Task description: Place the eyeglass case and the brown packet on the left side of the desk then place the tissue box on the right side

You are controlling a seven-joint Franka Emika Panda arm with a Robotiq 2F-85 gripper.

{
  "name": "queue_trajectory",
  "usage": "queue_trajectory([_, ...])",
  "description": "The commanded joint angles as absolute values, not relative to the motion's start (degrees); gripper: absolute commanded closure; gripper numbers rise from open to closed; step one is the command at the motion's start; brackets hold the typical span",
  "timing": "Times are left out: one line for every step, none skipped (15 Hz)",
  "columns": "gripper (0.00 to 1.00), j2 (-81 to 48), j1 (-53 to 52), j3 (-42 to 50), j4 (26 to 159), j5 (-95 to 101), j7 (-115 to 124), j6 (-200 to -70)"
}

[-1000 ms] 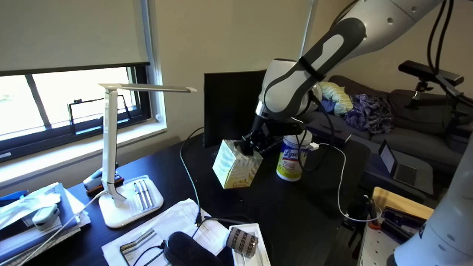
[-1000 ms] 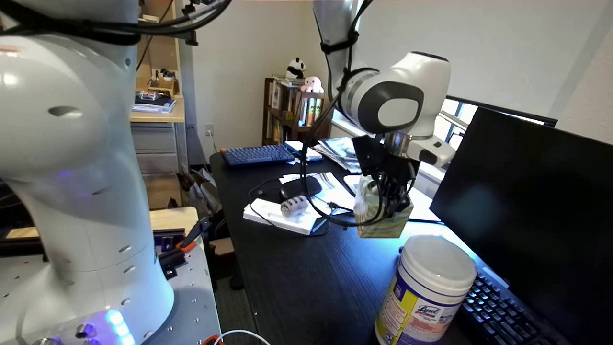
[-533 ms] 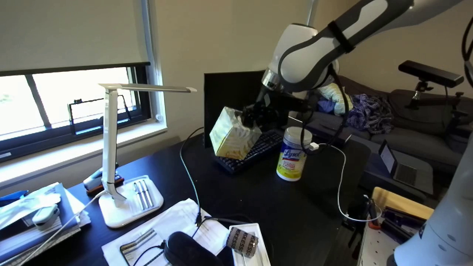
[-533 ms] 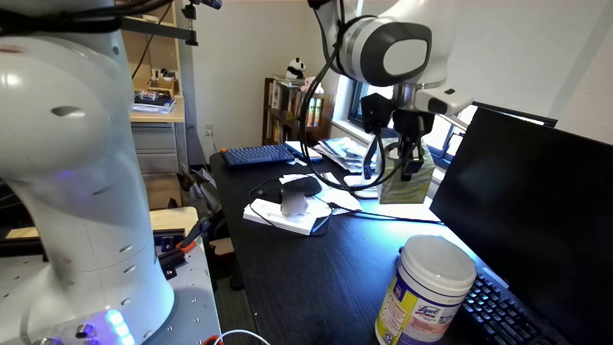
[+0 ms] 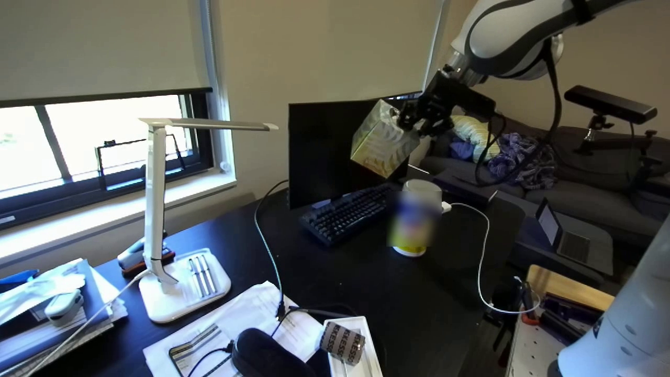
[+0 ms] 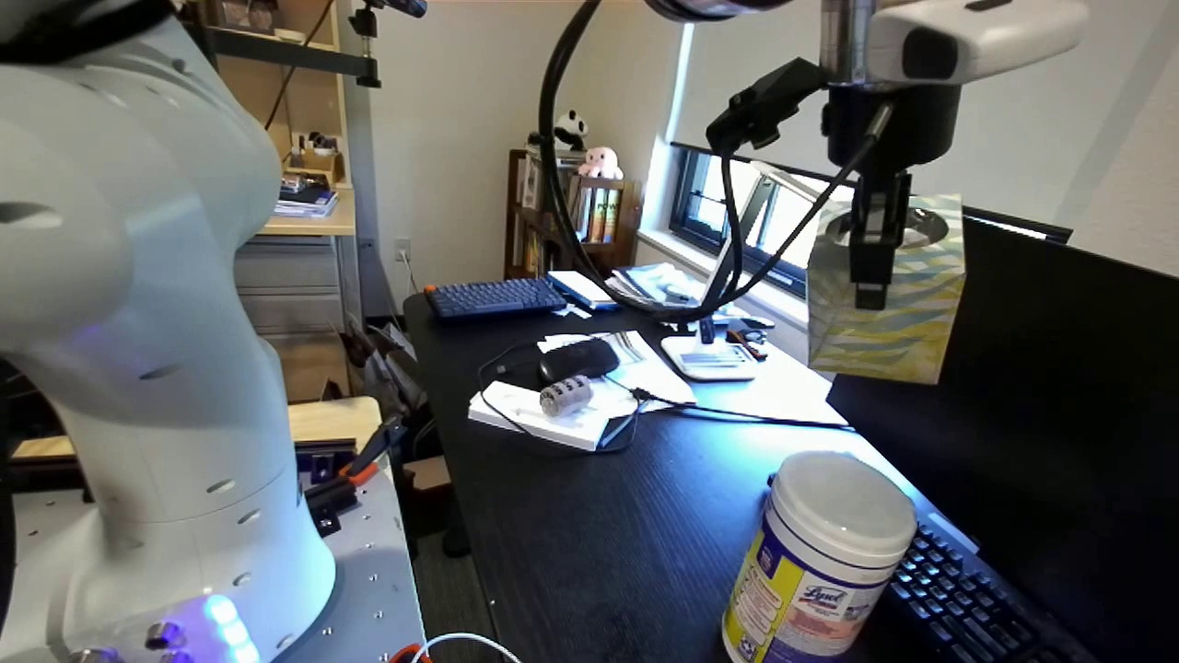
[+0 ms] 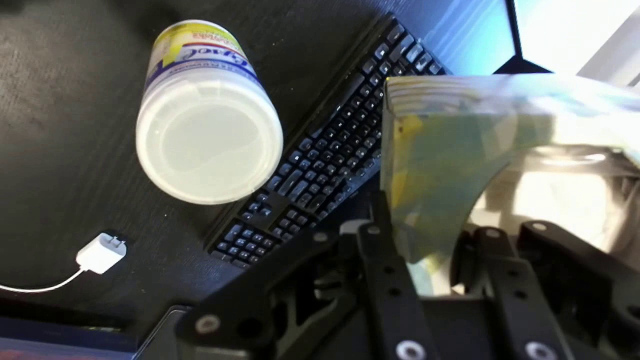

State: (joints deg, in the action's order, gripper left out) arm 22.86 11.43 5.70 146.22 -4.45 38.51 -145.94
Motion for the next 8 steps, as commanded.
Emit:
queue_trajectory([0.94, 23.15, 12.73, 4.50, 146.24, -5.31, 37.82, -145.78])
queue_trajectory([0.94, 22.92, 12.66, 4.28, 146.24, -5.26, 37.86, -145.79])
queue_trajectory([0.94, 22.39, 12.55, 4.02, 146.22, -5.19, 37.91, -145.83])
queue_trajectory([0.94, 21.96, 12.48, 3.90, 146.22, -5.14, 37.95, -145.84])
queue_trajectory([0.96, 21.73, 12.46, 3.91, 146.20, -5.13, 37.96, -145.85])
queue_trajectory([0.97, 22.19, 14.86, 1.95, 146.39, -1.63, 42.29, -144.48])
queue_trajectory([0.97, 23.02, 16.55, 0.91, 146.46, 1.27, 44.41, -143.34])
queue_trajectory([0.96, 24.66, 18.01, 0.12, 147.05, 4.08, 46.00, -141.28])
